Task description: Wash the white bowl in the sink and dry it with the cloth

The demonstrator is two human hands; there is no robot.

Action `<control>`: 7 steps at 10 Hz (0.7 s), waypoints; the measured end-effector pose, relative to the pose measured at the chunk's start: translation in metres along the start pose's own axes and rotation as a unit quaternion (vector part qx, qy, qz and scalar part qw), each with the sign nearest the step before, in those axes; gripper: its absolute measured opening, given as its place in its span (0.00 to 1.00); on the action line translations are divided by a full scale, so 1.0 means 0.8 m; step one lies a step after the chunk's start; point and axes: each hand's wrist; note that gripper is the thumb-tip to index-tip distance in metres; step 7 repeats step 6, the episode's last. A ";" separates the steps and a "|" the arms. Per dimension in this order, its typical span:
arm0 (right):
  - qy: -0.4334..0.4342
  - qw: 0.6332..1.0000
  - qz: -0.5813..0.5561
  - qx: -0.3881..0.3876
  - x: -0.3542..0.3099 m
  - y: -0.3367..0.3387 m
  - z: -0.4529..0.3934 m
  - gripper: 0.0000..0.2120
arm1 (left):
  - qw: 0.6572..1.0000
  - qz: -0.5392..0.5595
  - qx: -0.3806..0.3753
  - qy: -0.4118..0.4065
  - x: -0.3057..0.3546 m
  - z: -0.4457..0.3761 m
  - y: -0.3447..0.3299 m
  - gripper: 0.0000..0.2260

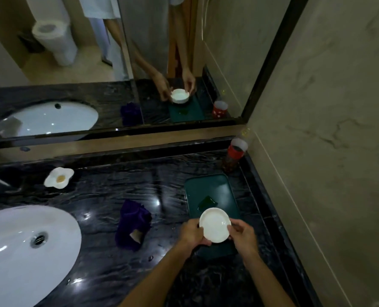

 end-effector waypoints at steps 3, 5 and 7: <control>0.024 0.998 0.051 0.018 0.008 0.004 -0.012 0.09 | 0.995 -0.099 0.025 -0.015 0.008 -0.024 -0.008 0.16; 0.005 0.998 0.060 -0.014 0.007 0.009 -0.017 0.08 | 0.999 -0.051 0.017 -0.010 0.004 -0.024 -0.007 0.19; -0.033 0.997 0.047 -0.052 0.006 0.020 -0.022 0.10 | 1.000 0.008 0.002 -0.001 0.002 -0.024 0.005 0.19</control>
Point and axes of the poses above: each hand's wrist, its own z-axis away from the middle knuckle, its own y-axis out of the back of the hand, x = y × z, and after that the axes turned 11 degrees about y, right-handed
